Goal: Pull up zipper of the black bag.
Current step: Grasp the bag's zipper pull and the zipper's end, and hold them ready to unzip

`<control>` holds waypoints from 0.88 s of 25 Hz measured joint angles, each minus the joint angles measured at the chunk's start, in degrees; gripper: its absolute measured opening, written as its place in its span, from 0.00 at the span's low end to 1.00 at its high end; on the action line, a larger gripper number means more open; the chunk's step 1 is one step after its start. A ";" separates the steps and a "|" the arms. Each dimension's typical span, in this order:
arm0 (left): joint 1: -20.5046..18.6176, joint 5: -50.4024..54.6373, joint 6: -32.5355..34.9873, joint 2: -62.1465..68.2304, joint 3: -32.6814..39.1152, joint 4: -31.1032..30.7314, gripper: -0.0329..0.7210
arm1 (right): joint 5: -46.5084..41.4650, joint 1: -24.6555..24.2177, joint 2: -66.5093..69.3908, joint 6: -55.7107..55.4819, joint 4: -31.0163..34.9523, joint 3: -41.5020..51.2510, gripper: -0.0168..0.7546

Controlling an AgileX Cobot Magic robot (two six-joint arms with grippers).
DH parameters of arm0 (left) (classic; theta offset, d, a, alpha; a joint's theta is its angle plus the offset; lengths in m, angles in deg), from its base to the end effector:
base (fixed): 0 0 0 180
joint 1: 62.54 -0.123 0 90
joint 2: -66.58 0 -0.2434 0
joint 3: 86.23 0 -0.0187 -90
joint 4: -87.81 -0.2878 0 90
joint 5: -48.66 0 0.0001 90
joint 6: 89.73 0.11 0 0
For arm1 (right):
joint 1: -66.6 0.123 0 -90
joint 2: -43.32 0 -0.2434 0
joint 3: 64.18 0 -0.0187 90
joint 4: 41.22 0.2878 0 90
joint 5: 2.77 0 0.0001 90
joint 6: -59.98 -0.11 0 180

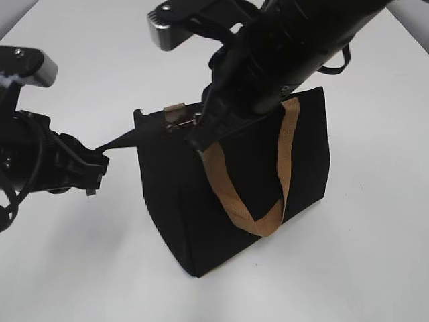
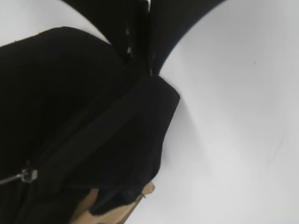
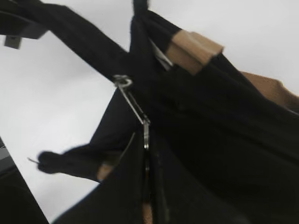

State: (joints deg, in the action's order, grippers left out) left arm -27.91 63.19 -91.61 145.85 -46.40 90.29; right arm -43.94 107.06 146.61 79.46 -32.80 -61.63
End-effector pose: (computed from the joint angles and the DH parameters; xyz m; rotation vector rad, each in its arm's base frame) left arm 0.2419 -0.1685 0.1626 0.6227 2.2750 -0.3486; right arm 0.2959 0.2663 0.2077 -1.1974 2.2886 0.3037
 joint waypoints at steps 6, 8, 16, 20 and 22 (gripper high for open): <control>0.05 3.21 0.00 -0.04 0.00 0.65 0.05 | -1.24 -6.81 -0.02 -0.23 0.43 0.00 0.02; 0.05 4.03 0.00 -0.04 -0.06 0.72 0.05 | -1.45 -8.92 -0.02 -0.23 0.43 0.00 0.02; 0.05 5.02 0.00 -0.11 -0.22 0.89 0.05 | -2.04 -18.91 -0.13 -0.28 0.82 0.00 0.02; 0.12 3.88 0.00 -0.11 -0.57 1.13 0.05 | -3.02 -22.79 -0.13 -0.28 3.06 0.00 0.02; 0.18 3.54 0.00 -0.11 -0.57 1.32 0.05 | -3.59 -23.91 -0.13 -0.22 4.14 0.00 0.02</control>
State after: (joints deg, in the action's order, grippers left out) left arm -27.73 66.74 -91.61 145.74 -46.97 91.61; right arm -47.52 83.15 146.48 79.23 -28.67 -61.63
